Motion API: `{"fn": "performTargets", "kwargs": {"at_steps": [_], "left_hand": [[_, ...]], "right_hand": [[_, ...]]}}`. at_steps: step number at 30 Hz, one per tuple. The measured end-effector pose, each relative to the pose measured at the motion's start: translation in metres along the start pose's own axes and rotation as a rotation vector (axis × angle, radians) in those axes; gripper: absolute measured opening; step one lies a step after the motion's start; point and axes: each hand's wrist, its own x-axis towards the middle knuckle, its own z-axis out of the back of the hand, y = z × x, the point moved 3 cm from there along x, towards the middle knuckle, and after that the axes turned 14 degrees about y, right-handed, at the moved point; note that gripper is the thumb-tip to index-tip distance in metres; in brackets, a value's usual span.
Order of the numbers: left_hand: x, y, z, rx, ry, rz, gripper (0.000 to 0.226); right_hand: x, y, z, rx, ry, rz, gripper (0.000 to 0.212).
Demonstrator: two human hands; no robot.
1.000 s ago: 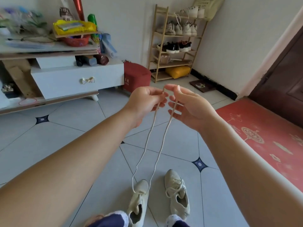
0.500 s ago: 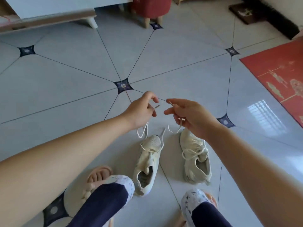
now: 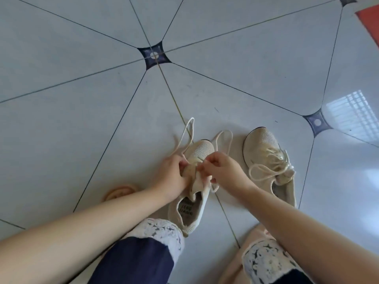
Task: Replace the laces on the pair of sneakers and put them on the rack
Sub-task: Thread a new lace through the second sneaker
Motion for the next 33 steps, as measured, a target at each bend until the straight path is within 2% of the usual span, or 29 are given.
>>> {"fn": "performTargets", "kwargs": {"at_steps": [5,7,13,16,18,26,31,33], "left_hand": [[0.001,0.006,-0.003,-0.003,0.0,-0.015,0.02],[-0.001,0.008,0.0,-0.006,-0.013,-0.028,0.025],[-0.002,0.013,0.0,-0.094,-0.007,-0.034,0.017],[-0.004,0.011,-0.001,-0.153,0.026,-0.028,0.022],[-0.007,0.01,0.0,-0.187,0.052,-0.009,0.027],[-0.001,0.01,0.008,-0.266,0.081,0.119,0.014],[-0.002,0.013,0.01,-0.358,0.074,0.133,0.011],[-0.002,0.015,0.012,-0.378,0.073,0.142,0.018]], "right_hand": [[-0.005,-0.006,-0.008,-0.209,-0.07,0.03,0.011],[-0.005,-0.006,-0.009,-0.211,-0.056,0.012,0.011],[-0.001,-0.005,-0.01,0.51,0.13,-0.105,0.018],[0.0,-0.002,-0.011,0.63,0.154,-0.108,0.018],[-0.001,-0.002,-0.013,0.65,0.163,-0.11,0.017],[-0.001,-0.001,-0.017,0.493,0.177,-0.046,0.015],[0.0,-0.002,-0.02,0.525,0.226,-0.029,0.019],[-0.001,-0.003,-0.022,0.526,0.222,-0.017,0.019]]}}
